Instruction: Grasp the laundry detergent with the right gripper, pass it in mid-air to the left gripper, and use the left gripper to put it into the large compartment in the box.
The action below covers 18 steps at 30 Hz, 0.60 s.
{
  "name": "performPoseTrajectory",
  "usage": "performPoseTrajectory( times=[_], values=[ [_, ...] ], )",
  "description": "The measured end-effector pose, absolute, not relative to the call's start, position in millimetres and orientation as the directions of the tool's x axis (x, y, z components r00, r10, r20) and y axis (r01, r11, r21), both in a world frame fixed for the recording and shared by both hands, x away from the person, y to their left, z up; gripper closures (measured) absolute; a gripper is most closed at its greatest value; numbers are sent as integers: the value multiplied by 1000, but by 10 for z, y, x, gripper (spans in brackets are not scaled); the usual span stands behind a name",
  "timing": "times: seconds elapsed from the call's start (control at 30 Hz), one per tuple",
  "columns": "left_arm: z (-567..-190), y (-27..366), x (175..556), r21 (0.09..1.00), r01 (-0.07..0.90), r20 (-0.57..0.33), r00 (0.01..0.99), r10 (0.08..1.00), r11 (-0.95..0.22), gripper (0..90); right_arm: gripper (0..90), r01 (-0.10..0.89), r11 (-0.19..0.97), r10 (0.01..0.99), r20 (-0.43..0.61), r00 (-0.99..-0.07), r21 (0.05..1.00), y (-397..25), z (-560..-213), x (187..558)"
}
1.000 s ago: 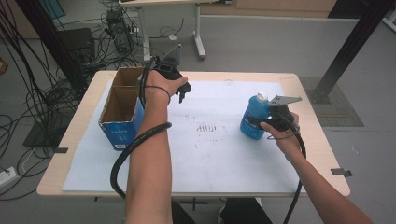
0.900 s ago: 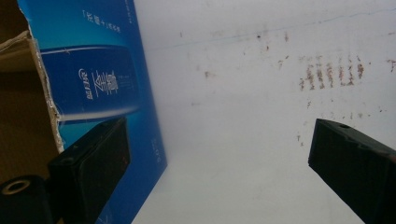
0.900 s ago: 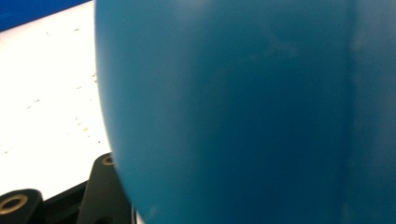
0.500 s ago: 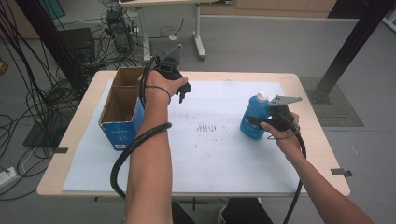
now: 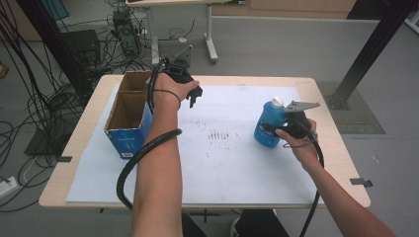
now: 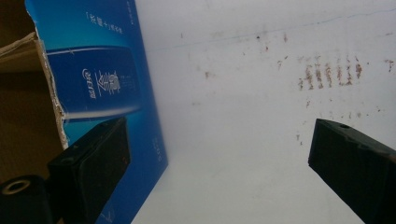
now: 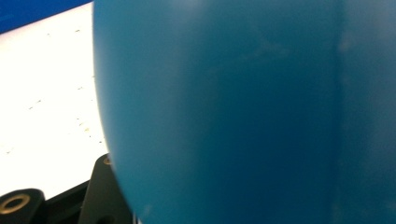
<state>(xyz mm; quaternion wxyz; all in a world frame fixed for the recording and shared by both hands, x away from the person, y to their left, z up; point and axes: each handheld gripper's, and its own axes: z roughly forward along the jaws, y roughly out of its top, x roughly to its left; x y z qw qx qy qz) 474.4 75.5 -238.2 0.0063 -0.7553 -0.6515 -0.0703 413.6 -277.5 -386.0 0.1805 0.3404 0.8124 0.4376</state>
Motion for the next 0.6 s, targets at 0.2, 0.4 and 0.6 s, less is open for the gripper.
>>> performPoseTrajectory(
  times=[0.2, 0.4, 0.6],
  values=[
    [-2362, 771, 4747, 82, 985, 114, 144, 983, -154, 64, 436, 398, 386, 712, 5, -702, 833, -2772, -3856, 4135],
    [-2315, 794, 4741, 85, 981, 114, 166, 980, -176, 64, 439, 408, 404, 707, 4, -707, 819, -2752, -3824, 4150],
    [-2224, 822, 4742, 95, 976, 123, 184, 975, -196, 64, 440, 415, 419, 701, 3, -714, 808, -2713, -3698, 4172]
  ],
)
